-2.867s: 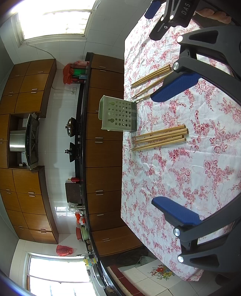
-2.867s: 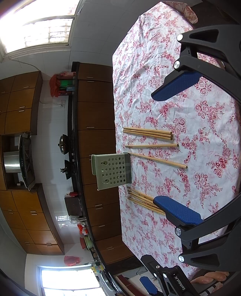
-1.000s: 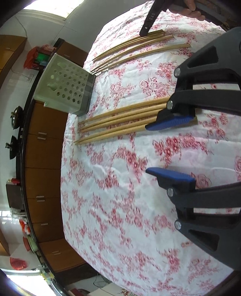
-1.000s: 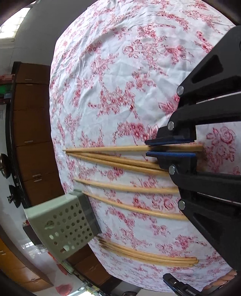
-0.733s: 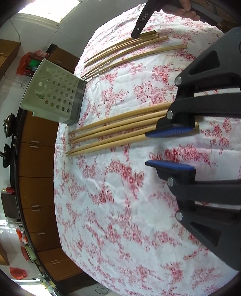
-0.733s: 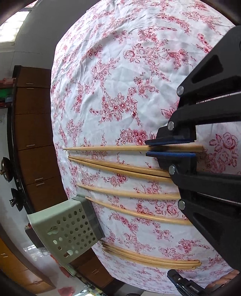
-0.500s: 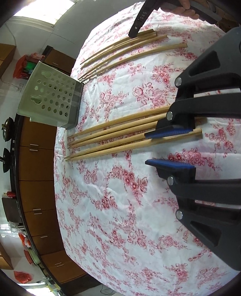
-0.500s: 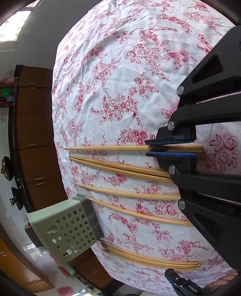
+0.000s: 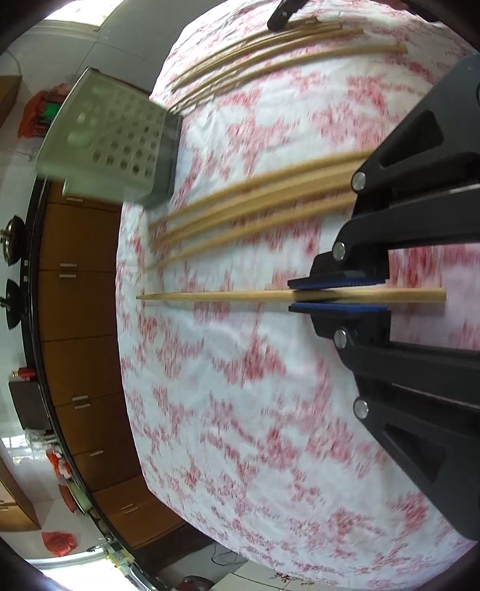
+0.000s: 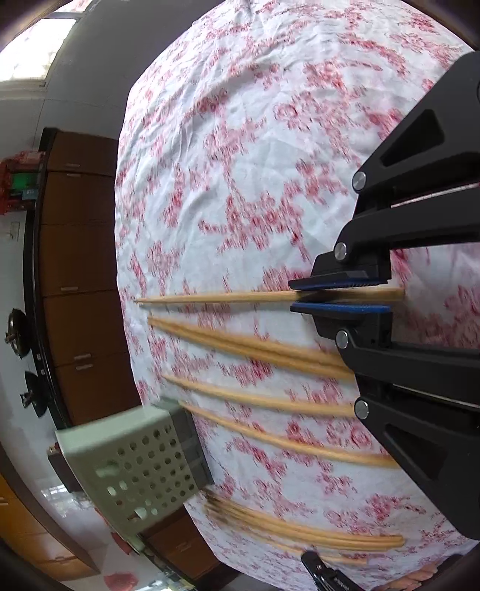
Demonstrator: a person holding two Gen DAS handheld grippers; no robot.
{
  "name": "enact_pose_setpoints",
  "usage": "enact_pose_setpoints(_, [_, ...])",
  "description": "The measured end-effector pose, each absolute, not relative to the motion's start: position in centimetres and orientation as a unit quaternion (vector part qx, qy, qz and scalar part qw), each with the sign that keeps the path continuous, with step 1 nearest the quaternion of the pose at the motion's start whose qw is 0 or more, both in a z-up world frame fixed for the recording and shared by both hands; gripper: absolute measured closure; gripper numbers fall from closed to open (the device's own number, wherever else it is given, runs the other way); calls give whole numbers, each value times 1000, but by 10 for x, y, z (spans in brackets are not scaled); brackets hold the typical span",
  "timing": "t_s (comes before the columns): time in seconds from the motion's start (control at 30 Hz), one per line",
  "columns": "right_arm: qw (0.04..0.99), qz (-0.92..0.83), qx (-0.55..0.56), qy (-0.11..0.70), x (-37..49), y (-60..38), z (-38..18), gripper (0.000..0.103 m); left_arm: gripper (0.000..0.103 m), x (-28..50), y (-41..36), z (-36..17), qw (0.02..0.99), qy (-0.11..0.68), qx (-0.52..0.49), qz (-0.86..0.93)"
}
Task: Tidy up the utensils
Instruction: 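Close the left tool on one bamboo chopstick while the right tool grasps another, then lift both held chopsticks upright with the left and right tools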
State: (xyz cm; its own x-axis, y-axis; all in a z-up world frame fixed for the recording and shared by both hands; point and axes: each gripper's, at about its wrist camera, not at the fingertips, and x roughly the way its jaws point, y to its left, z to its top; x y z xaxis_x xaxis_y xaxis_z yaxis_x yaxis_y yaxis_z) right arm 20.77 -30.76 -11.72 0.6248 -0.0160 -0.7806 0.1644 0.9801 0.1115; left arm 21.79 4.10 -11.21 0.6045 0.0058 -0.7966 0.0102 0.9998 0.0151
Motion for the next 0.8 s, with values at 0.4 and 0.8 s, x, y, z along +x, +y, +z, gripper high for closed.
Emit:
enact_pose_setpoints(0.4, [902, -66, 84, 419, 206, -323, -117, 95, 93, 207, 66, -113, 901, 433, -17, -19])
enact_pose_setpoints(0.8, [901, -61, 92, 420, 190, -323, -114, 95, 95, 194, 60, -109, 898, 439, 9, -12])
